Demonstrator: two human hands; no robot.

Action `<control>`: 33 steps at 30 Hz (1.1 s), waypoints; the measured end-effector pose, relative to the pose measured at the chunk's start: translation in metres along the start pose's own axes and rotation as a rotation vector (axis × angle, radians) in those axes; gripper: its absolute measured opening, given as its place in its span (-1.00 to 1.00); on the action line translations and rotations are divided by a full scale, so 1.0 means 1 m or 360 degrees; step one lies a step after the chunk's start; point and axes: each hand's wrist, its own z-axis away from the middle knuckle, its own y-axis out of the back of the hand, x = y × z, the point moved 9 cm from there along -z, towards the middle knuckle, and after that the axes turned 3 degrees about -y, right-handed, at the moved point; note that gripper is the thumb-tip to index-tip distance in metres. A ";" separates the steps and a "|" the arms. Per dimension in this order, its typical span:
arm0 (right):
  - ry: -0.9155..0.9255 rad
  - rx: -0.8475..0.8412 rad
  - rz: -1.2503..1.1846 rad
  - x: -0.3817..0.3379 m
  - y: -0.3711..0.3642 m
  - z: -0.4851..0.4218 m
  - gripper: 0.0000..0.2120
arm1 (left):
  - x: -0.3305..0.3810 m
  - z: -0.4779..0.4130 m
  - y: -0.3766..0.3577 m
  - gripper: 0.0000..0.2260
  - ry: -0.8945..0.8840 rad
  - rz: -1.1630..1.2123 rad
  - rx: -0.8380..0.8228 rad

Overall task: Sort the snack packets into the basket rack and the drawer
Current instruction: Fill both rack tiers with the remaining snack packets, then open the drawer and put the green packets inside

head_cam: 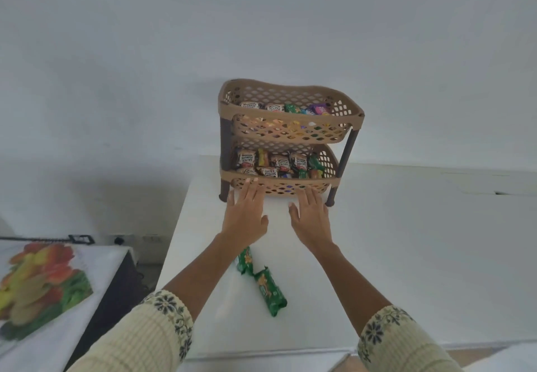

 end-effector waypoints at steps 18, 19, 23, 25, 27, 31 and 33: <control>-0.0154 -0.0111 -0.0672 0.001 -0.021 0.232 -0.90 | 0.027 0.238 -0.056 -0.73 0.0387 0.0647 0.0162; -0.0264 -0.0192 -0.0789 0.004 -0.027 0.242 -0.92 | 0.023 0.247 -0.060 -0.75 0.0483 0.0745 0.0188; -0.0864 -0.0380 -0.1195 0.027 -0.057 0.281 -0.72 | -0.002 0.284 -0.094 -0.89 0.1265 0.1553 0.0328; -0.1329 -0.0551 -0.1455 0.040 -0.079 0.306 -0.69 | -0.007 0.311 -0.122 -0.88 0.1987 0.2308 0.0499; -0.1758 -0.0750 -0.1786 0.038 -0.099 0.330 -0.71 | -0.006 0.329 -0.141 -0.71 0.2388 0.2577 0.0481; -0.1969 -0.0645 -0.2252 0.031 -0.120 0.335 -0.72 | -0.005 0.338 -0.160 -0.67 0.2525 0.2739 0.0337; -0.1996 -0.0433 -0.2456 0.027 -0.127 0.330 -0.75 | -0.003 0.333 -0.165 -0.70 0.2458 0.2874 0.0311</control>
